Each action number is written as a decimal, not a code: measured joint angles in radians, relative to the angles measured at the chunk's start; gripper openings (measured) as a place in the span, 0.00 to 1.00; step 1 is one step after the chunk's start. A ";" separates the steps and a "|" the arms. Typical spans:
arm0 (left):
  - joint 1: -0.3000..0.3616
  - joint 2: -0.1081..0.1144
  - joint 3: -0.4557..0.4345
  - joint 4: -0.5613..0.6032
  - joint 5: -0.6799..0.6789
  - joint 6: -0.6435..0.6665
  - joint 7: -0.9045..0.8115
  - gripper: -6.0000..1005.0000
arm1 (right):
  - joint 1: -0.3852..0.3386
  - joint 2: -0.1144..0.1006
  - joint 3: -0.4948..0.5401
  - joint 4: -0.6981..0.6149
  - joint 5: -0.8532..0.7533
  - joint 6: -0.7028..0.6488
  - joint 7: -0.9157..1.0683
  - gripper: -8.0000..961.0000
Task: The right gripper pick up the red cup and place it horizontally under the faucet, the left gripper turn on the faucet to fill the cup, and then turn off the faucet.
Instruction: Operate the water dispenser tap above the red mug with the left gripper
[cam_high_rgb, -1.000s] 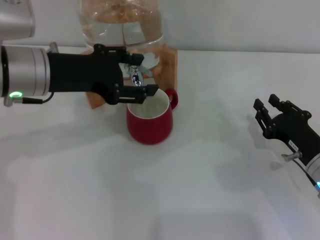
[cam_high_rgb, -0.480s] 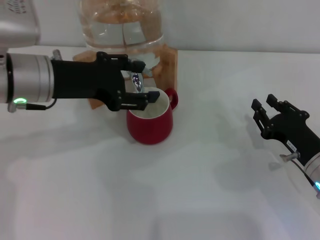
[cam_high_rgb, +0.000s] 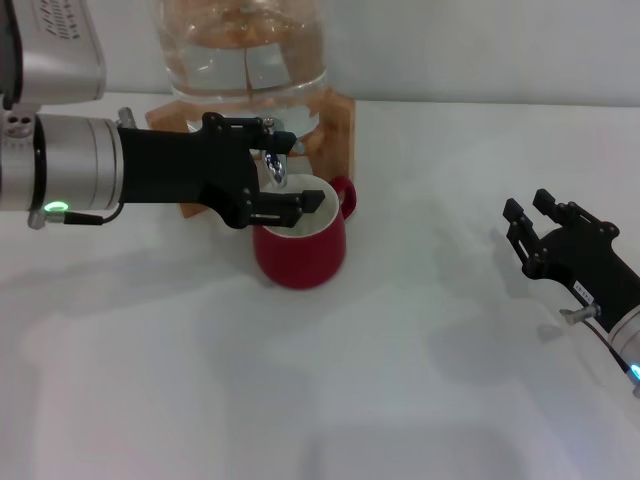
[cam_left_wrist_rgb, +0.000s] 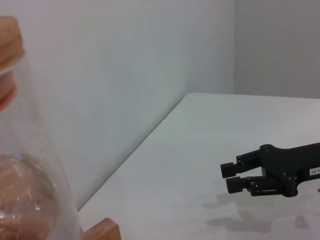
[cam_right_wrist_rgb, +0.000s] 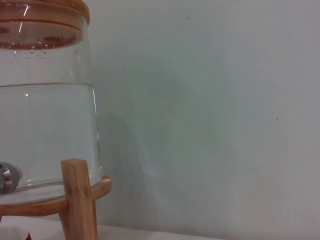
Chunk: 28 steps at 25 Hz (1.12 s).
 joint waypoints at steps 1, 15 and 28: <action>0.000 0.000 0.001 -0.001 0.000 0.000 0.000 0.75 | 0.000 0.000 0.000 0.000 0.000 0.000 0.000 0.40; -0.033 0.001 0.004 -0.047 0.005 0.001 0.003 0.75 | -0.006 0.000 0.000 0.000 0.000 -0.003 0.000 0.40; -0.048 0.000 0.004 -0.047 0.019 0.004 0.003 0.75 | -0.010 -0.002 0.000 0.000 0.000 -0.011 0.000 0.40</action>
